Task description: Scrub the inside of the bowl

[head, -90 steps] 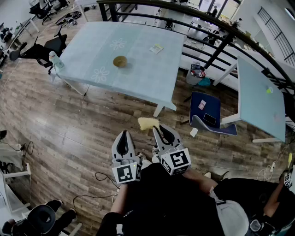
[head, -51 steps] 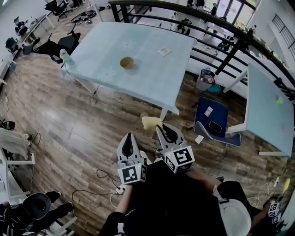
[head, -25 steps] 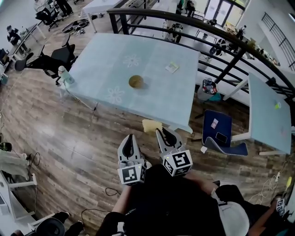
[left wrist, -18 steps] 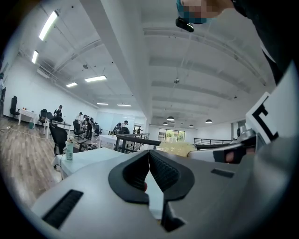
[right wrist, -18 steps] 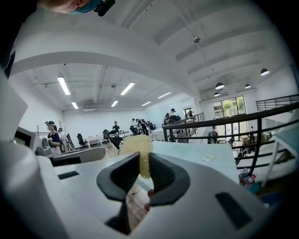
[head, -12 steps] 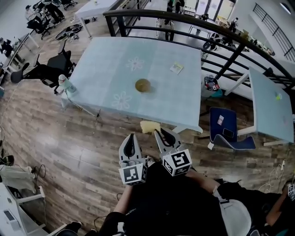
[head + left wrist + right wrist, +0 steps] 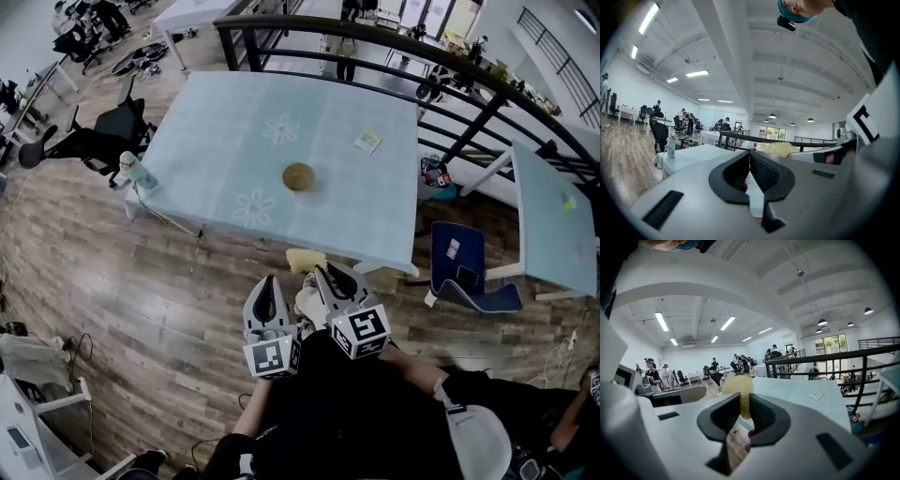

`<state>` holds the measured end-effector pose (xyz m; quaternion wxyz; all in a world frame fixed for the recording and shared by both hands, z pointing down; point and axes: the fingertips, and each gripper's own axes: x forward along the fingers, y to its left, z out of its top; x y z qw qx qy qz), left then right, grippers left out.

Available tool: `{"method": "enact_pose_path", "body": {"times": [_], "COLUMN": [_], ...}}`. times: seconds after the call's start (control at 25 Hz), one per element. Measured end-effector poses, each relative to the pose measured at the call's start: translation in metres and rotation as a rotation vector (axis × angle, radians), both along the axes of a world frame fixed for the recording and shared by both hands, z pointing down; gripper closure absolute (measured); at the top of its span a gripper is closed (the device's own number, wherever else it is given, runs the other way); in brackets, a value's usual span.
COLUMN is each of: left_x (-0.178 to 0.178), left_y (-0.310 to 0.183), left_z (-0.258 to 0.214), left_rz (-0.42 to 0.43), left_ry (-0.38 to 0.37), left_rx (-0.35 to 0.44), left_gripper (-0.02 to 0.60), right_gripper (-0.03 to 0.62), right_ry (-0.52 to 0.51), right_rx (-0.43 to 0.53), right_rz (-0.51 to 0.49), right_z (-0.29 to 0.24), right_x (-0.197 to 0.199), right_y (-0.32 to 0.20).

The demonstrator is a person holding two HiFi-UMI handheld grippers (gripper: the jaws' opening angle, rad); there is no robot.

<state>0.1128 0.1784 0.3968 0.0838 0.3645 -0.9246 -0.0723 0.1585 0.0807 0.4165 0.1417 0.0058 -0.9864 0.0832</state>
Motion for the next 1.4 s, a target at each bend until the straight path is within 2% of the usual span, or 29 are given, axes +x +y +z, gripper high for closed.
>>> {"method": "enact_pose_path", "body": {"times": [0.28, 0.6, 0.76, 0.88, 1.12, 1.4], "left_x": [-0.045, -0.106, -0.146, -0.163, -0.175, -0.183], "left_y": [0.003, -0.020, -0.032, -0.045, -0.068, -0.115], "left_z": [0.007, 0.017, 0.003, -0.001, 0.006, 0.007], "left_rz": [-0.046, 0.009, -0.012, 0.001, 0.028, 0.190], "left_ry": [0.008, 0.001, 0.000, -0.030, 0.001, -0.019], "left_rx": [-0.038, -0.061, -0.071, -0.055, -0.046, -0.059], "left_gripper": [0.567, 0.567, 0.566, 0.568, 0.566, 0.567], "right_gripper": [0.531, 0.531, 0.531, 0.531, 0.531, 0.531], "right_ry": [-0.023, -0.004, -0.017, -0.034, -0.058, -0.050], "right_rx": [-0.026, -0.062, -0.072, -0.064, -0.064, -0.061], "right_rz": [-0.023, -0.001, 0.016, 0.018, 0.081, 0.209], "right_z": [0.000, 0.011, 0.007, 0.001, -0.008, -0.004], "right_x": [-0.058, -0.122, -0.153, -0.169, -0.175, -0.160], "right_y": [-0.008, -0.032, -0.052, -0.065, -0.093, -0.123]}}
